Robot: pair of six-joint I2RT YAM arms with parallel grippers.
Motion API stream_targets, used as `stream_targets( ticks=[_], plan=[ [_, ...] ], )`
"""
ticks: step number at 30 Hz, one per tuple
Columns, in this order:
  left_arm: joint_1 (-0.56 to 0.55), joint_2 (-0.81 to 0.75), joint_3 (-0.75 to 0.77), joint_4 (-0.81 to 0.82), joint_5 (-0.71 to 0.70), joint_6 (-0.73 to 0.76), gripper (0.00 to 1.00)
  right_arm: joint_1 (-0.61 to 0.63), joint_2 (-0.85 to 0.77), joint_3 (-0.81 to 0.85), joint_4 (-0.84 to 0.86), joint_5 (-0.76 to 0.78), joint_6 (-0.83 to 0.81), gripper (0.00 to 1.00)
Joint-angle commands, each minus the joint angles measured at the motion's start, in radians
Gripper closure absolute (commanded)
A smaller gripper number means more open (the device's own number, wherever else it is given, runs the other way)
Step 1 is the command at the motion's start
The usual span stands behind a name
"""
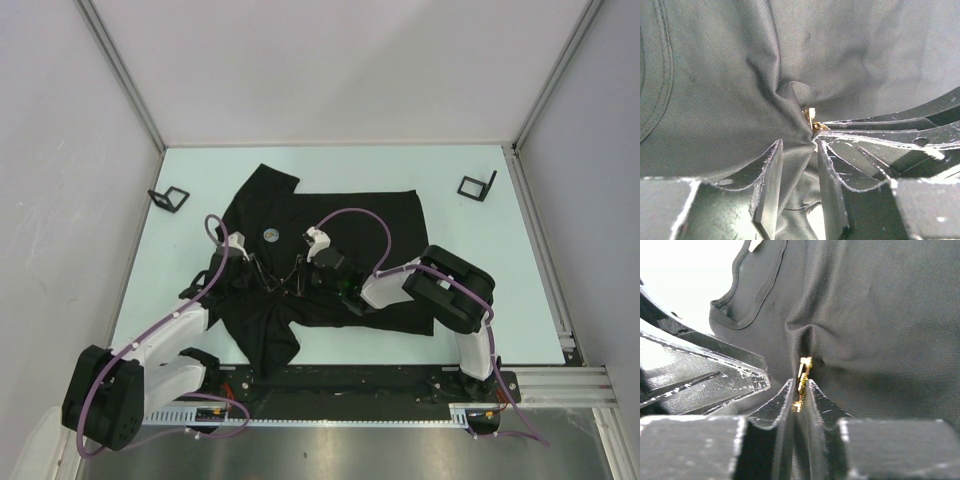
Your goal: Remove the brooch from the garment
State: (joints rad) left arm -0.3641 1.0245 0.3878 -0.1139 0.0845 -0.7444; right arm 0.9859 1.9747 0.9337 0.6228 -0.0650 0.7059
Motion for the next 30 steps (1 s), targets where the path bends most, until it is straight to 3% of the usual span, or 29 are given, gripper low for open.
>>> stream_targets(
  ticks=[1, 5, 9, 21, 24, 30],
  plan=[
    [0.022, 0.028, 0.026, 0.033, 0.049, -0.018, 0.60, -0.003, 0.010, 0.033, 0.022, 0.022, -0.019, 0.85],
    [0.062, 0.081, 0.039, 0.049, 0.110, -0.023, 0.61, 0.000, 0.007, 0.031, 0.018, 0.022, -0.025, 0.85],
    [0.067, 0.108, 0.036, 0.071, 0.132, -0.027, 0.62, -0.004, -0.005, 0.031, 0.012, 0.028, -0.031, 0.73],
    [0.067, 0.083, 0.037, 0.042, 0.097, -0.009, 0.63, -0.026, -0.002, 0.031, 0.028, 0.010, -0.033, 0.72],
    [0.067, 0.085, 0.039, 0.043, 0.095, -0.009, 0.63, -0.032, 0.003, 0.031, 0.029, 0.002, -0.034, 0.75],
    [0.073, 0.126, 0.063, 0.045, 0.130, -0.018, 0.62, -0.030, 0.009, 0.031, 0.035, -0.016, -0.036, 0.93]
  ],
)
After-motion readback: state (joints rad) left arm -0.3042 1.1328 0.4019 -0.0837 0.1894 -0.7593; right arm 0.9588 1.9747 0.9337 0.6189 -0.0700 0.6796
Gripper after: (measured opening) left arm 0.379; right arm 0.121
